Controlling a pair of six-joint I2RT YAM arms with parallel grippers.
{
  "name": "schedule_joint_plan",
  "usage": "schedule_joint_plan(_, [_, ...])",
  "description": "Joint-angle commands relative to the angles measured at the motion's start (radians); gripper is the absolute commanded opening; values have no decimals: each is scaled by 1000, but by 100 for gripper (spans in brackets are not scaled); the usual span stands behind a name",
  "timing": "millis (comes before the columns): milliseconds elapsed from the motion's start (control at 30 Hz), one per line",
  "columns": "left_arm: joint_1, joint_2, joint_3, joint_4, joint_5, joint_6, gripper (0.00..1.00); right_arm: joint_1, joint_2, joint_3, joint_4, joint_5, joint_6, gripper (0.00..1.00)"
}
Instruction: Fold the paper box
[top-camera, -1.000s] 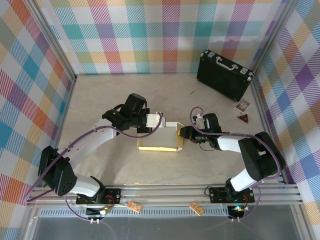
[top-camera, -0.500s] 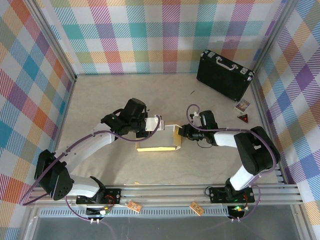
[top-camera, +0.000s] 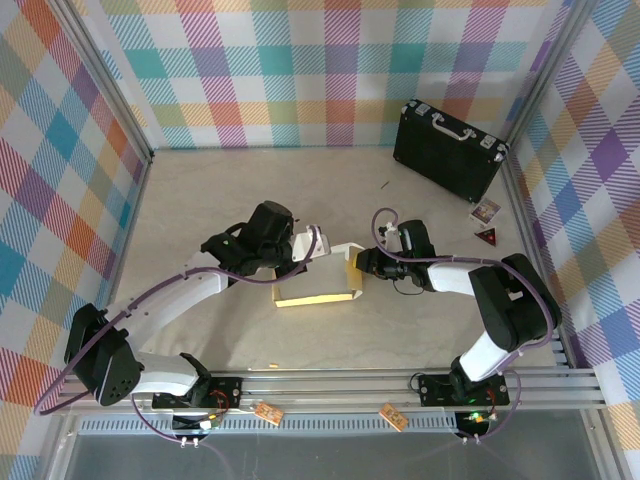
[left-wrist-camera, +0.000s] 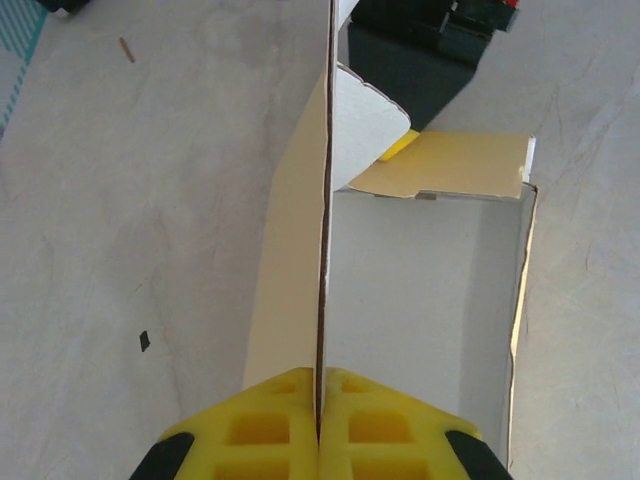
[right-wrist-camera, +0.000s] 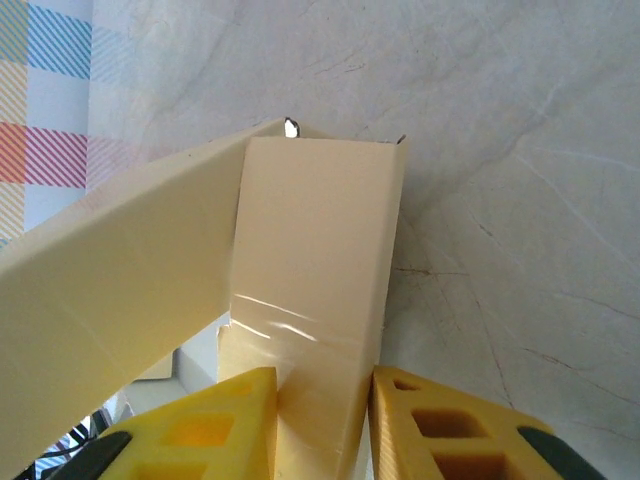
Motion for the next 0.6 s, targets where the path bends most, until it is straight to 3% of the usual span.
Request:
schedule_joint_plan(0, [-13, -22, -28, 69, 27, -97, 0, 31, -18, 32, 21, -52, -39, 29])
schedule_joint_plan(133, [-20, -22, -41, 92, 53, -150, 0, 58, -2, 62, -10, -44, -74, 29])
schedule_joint_plan(567, [-41, 19, -39, 130, -63, -304, 0, 155, 69, 151, -149, 61, -209, 36])
